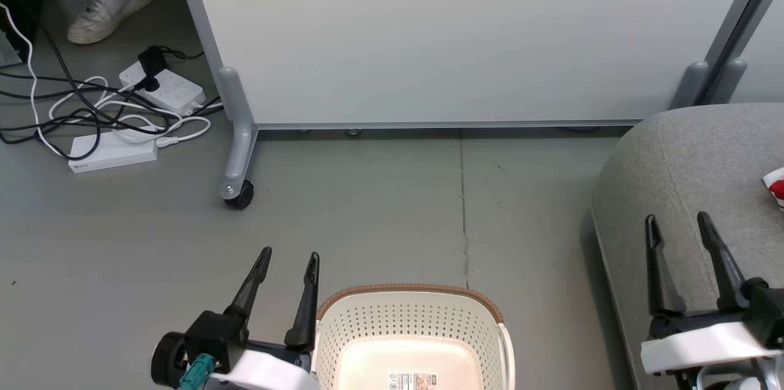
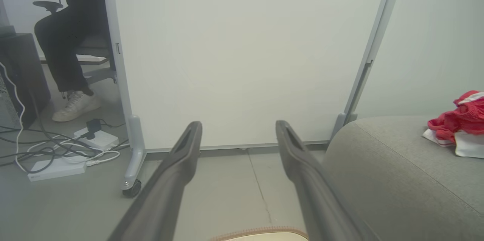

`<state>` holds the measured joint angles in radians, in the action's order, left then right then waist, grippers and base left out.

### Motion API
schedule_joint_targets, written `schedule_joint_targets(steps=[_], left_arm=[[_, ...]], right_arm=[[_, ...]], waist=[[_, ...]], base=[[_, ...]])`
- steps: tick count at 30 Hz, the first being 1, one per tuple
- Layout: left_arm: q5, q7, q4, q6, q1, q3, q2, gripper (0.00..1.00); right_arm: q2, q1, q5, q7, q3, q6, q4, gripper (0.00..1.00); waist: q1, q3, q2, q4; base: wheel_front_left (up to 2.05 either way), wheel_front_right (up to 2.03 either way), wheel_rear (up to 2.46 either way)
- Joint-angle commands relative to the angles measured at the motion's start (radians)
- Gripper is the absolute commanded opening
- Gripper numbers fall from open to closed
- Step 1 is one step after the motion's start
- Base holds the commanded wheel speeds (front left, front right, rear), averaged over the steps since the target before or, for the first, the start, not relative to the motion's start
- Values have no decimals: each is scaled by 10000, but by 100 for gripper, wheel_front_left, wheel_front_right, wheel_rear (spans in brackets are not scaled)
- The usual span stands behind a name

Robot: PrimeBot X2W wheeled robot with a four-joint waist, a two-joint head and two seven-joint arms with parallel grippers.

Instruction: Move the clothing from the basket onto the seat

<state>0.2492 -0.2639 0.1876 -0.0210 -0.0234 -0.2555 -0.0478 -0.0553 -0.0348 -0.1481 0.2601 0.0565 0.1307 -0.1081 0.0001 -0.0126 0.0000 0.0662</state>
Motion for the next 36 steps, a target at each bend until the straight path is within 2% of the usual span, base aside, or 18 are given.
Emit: schedule_joint_targets(steps=[1, 3, 8, 17, 36], left_arm=[[-38, 2, 96, -171, 137, 31, -56, 100], [-68, 3, 266, -335, 188, 55, -47, 100], [99, 2, 505, -332, 178, 36, -48, 100], [486, 2, 548, -59, 224, 156, -46, 100], [877, 2, 772, -140, 246, 269, -45, 100]], right_arm=[[32, 100, 87, 47, -37, 3, -27, 100], [31, 146, 110, 47, -90, 3, -69, 100], [44, 196, -114, 47, -168, 3, -208, 100], [42, 171, -273, 47, -338, 3, -324, 100], [36, 91, -73, 47, -584, 3, -541, 100]], waist=[[-1, 2, 0, -17], [-1, 2, 0, -45], [-1, -20, 0, -96], [-1, -31, 0, -148], [-1, -64, 0, -104]], base=[[0, 0, 0], [0, 0, 0], [0, 0, 0], [0, 0, 0], [0, 0, 0]])
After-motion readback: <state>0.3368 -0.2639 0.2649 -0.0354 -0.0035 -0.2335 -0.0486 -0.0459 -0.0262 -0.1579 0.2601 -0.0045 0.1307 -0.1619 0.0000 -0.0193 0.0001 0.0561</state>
